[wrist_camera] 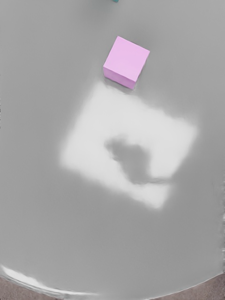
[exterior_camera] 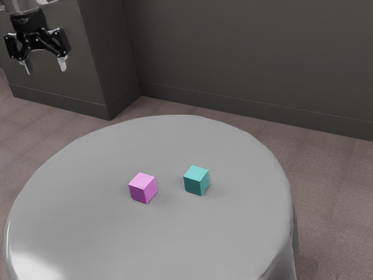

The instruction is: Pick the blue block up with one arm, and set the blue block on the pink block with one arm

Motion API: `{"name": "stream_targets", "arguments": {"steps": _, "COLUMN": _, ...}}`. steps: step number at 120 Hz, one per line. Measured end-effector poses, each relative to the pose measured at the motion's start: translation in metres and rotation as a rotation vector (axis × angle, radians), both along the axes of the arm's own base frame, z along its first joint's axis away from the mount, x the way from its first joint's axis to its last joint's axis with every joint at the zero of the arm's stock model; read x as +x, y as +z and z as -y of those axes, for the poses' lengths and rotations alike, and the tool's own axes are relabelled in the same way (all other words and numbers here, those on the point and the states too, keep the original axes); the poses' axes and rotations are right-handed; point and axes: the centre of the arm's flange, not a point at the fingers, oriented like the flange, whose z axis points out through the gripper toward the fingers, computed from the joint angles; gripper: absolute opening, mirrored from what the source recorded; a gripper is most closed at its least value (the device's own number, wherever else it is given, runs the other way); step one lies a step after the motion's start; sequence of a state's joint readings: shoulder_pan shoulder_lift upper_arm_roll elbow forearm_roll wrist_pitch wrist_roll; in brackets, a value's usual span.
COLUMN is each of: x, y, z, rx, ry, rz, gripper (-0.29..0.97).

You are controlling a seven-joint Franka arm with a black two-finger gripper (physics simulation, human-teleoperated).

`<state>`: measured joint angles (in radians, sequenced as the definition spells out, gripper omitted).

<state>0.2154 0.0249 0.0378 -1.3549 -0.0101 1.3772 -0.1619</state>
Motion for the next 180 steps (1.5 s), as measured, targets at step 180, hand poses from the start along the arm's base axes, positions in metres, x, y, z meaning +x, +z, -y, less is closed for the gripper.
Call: {"name": "stream_targets", "arguments": {"steps": 180, "x": -0.126, "y": -0.076, "z": 0.150, "rx": 0.040, "ry": -0.110, "rz": -0.072, "gripper": 0.68}}
